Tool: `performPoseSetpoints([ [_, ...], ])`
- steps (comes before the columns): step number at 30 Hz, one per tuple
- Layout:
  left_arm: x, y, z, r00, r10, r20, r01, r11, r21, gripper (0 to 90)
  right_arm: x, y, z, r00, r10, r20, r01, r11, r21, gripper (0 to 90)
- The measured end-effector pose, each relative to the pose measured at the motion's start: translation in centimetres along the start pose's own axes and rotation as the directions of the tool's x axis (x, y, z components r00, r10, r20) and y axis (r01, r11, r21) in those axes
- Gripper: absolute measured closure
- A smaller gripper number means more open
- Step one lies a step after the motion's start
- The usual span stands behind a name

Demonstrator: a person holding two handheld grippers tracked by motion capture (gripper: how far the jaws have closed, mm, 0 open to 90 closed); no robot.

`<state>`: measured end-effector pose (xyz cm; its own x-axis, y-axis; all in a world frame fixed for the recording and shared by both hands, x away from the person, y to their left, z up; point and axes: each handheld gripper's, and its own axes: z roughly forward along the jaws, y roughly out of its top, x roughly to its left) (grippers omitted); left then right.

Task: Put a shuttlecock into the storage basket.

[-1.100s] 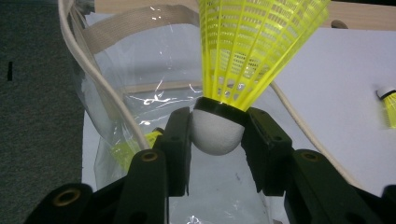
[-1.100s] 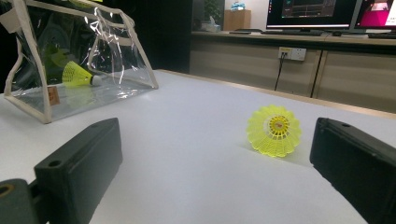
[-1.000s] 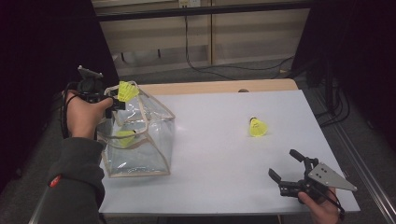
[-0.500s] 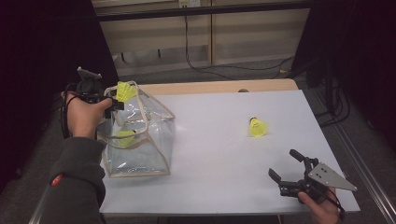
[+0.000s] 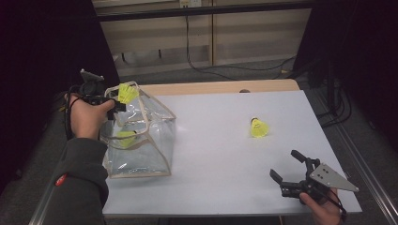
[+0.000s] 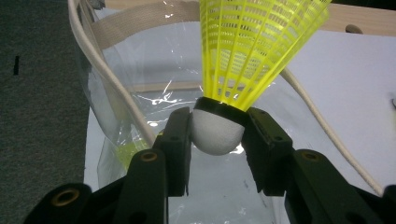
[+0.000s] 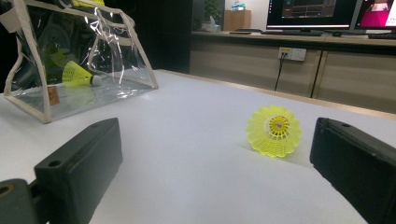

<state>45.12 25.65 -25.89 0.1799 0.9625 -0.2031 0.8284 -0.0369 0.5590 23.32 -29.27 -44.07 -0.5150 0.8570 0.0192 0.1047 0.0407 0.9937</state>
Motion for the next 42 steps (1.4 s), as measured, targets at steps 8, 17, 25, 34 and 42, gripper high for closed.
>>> performPoseSetpoints([
  [8, 0.0, -0.1, 0.1, 1.0000, 0.004, -0.008, -0.004, 0.9999, -0.010, 56.1, 0.0, 0.0, 0.0, 1.0000, 0.000, -0.002, 0.000, 1.000, -0.001, 2.1],
  [17, -0.5, 0.0, -0.1, 0.9995, 0.024, 0.018, -0.024, 0.9997, -0.010, 50.3, 0.0, 0.0, 0.0, 1.0000, -0.001, -0.002, 0.001, 1.000, -0.001, 2.1],
  [25, -1.4, 0.3, -0.5, 0.9971, 0.051, 0.056, -0.050, 0.9986, -0.019, 43.1, 0.0, 0.0, 0.0, 1.0000, -0.002, -0.001, 0.002, 1.000, 0.001, 2.1],
  [34, -2.7, 0.7, -1.1, 0.9912, 0.094, 0.094, -0.092, 0.9954, -0.027, 36.8, 0.0, 0.0, 0.0, 1.0000, -0.003, 0.000, 0.003, 1.000, 0.000, 2.1],
  [42, -4.4, 1.0, -1.6, 0.9816, 0.127, 0.143, -0.124, 0.9918, -0.029, 33.6, 0.0, 0.0, 0.0, 1.0000, -0.004, 0.000, 0.004, 1.000, -0.001, 2.1],
])
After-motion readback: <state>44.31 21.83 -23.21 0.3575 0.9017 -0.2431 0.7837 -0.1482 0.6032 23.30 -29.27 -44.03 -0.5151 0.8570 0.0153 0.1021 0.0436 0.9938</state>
